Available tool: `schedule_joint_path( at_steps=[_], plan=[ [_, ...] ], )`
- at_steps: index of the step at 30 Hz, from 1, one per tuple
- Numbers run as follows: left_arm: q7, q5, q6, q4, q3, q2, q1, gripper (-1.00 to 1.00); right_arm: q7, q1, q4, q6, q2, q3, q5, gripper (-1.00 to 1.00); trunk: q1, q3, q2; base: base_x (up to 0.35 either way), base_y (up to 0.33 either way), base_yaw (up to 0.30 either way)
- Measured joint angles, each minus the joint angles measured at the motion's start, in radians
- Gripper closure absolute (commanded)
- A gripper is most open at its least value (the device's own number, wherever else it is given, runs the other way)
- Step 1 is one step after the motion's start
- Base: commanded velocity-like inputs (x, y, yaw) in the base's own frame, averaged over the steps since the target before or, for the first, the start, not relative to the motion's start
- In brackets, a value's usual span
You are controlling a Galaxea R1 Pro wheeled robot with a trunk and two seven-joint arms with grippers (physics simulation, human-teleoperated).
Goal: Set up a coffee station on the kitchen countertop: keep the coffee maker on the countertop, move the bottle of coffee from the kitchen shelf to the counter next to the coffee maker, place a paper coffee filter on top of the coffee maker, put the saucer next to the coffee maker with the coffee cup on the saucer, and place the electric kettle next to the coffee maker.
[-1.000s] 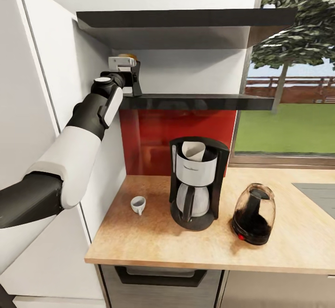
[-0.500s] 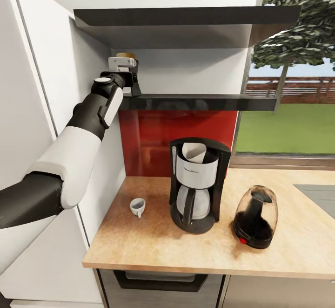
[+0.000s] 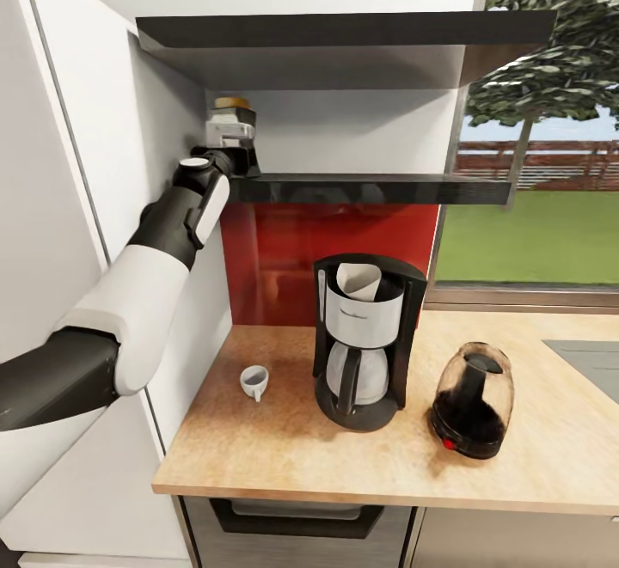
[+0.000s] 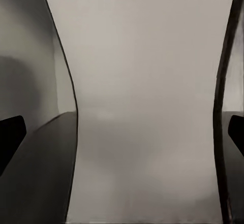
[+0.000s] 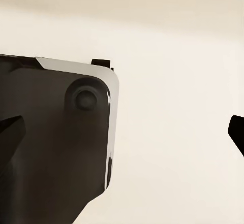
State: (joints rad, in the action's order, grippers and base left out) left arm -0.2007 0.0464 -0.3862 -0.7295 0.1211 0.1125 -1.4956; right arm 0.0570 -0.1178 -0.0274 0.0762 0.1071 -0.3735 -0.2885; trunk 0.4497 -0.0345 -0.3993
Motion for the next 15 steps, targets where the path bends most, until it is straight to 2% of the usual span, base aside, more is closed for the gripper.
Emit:
schedule_joint_path(
  at_steps=[5, 15],
  plan=[
    [0.032, -0.003, -0.001, 0.0, -0.001, 0.0, 0.006, -1.0, 0.0, 0.0, 0.0, 0.0, 0.0, 0.0, 0.0, -1.0, 0.0, 0.0, 0.0, 0.0, 0.0, 0.0],
    [0.037, -0.005, -0.004, 0.001, 0.002, 0.001, 0.005, -1.0, 0.0, 0.0, 0.0, 0.0, 0.0, 0.0, 0.0, -1.0, 0.0, 0.0, 0.0, 0.0, 0.0, 0.0]
  ],
)
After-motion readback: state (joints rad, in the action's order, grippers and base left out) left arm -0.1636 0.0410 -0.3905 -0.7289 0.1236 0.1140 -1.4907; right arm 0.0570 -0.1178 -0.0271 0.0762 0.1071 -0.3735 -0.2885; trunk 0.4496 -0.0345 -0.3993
